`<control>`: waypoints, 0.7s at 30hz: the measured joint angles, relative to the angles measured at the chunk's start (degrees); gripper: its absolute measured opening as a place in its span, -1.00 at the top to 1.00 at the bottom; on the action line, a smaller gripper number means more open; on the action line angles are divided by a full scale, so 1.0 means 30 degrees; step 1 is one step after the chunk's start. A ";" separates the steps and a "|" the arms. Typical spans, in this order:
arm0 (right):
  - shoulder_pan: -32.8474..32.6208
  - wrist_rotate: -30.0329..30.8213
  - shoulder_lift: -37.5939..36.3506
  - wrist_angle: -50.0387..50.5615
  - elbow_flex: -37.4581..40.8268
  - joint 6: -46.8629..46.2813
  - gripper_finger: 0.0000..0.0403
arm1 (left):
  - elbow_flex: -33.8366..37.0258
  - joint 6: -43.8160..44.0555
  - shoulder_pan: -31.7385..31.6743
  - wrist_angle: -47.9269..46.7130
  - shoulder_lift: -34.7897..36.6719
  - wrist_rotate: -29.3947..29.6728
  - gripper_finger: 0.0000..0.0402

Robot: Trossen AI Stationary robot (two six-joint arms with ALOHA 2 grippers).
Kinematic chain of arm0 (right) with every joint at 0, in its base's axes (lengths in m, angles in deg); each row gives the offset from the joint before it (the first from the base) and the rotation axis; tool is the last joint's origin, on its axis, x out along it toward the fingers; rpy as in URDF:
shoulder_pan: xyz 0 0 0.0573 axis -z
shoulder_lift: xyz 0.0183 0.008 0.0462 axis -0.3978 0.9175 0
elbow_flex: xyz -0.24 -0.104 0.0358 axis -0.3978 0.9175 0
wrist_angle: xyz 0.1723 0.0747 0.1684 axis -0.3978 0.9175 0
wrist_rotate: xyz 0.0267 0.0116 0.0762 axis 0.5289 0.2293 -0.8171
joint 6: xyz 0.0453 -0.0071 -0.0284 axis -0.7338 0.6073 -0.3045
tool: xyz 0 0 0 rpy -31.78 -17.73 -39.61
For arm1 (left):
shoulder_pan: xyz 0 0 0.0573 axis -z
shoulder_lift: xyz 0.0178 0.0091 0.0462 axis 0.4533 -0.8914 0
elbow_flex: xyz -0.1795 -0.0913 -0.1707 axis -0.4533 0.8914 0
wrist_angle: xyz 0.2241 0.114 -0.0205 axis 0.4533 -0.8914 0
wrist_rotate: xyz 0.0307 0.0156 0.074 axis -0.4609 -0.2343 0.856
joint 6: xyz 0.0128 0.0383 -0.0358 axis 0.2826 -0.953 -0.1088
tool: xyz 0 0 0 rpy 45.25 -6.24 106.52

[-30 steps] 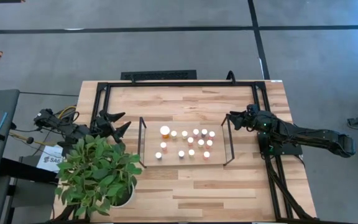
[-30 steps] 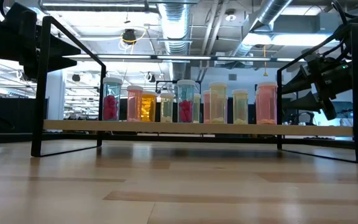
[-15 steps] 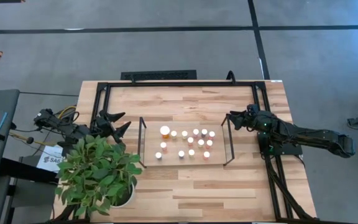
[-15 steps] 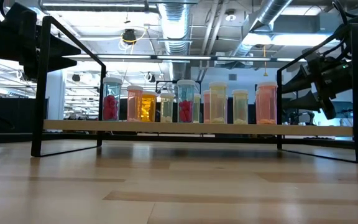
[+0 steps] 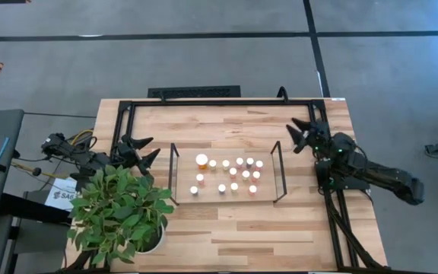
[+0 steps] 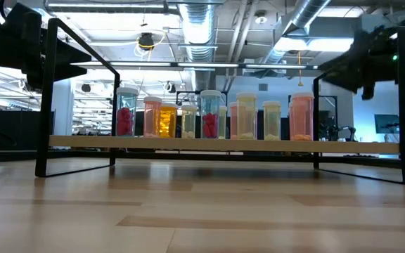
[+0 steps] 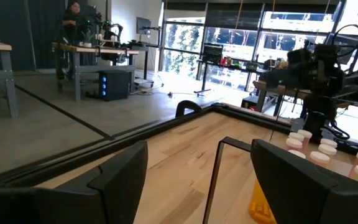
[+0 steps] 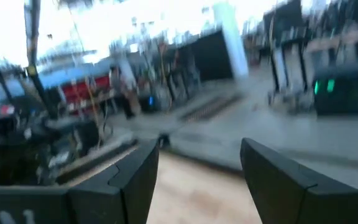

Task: Pick and place medicine bottles onto shelf by color
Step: Return to Home Position

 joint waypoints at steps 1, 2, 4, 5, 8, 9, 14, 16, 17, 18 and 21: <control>0.0204 0.0006 -0.0397 -0.0278 0.0000 0.0441 -0.24 | 0.0000 -0.0007 0.0000 0.0000 0.0000 -0.0003 -0.36; 0.0388 0.0006 -0.0813 -0.0509 0.0000 0.0773 -0.24 | 0.0000 0.0000 0.0000 -0.0007 0.0000 -0.0003 -0.36; 0.0697 0.0007 -0.1540 -0.0532 0.0002 0.0956 -0.24 | 0.0000 0.0000 0.0000 0.0000 0.0000 0.0004 -0.36; 0.0828 0.0006 -0.1876 -0.0448 0.0000 0.0942 -0.24 | 0.0000 0.0000 0.0000 0.0000 0.0000 0.0004 -0.36; 0.1116 0.0003 -0.2358 -0.0455 0.0004 0.0462 -0.24 | 0.0000 0.0000 -0.0001 0.0000 0.0000 0.0004 -0.36; 0.1210 0.0005 -0.2324 -0.0388 0.0000 0.0270 -0.24 | 0.0000 0.0000 0.0000 0.0000 0.0000 0.0004 -0.36; 0.1442 0.0000 -0.2329 -0.0049 0.0000 -0.0650 -0.24 | 0.0000 -0.0002 0.0000 0.0000 0.0000 0.0004 -0.36; 0.1436 -0.0007 -0.2336 0.0059 0.0007 -0.0805 -0.24 | 0.0000 -0.0006 0.0000 -0.0003 0.0000 -0.0004 -0.36; 0.1435 -0.0007 -0.2329 0.0167 0.0001 -0.0805 -0.24 | 0.0000 -0.0002 0.0000 -0.0003 0.0000 0.0004 -0.36; 0.1435 -0.0004 -0.2329 0.0273 0.0000 -0.0805 -0.24 | 0.0000 -0.0002 0.0000 0.0000 0.0000 0.0004 -0.36; 0.1435 -0.0006 -0.2329 0.0579 0.0004 -0.0809 -0.24 | 0.0000 0.0000 0.0000 0.0000 0.0000 0.0004 -0.36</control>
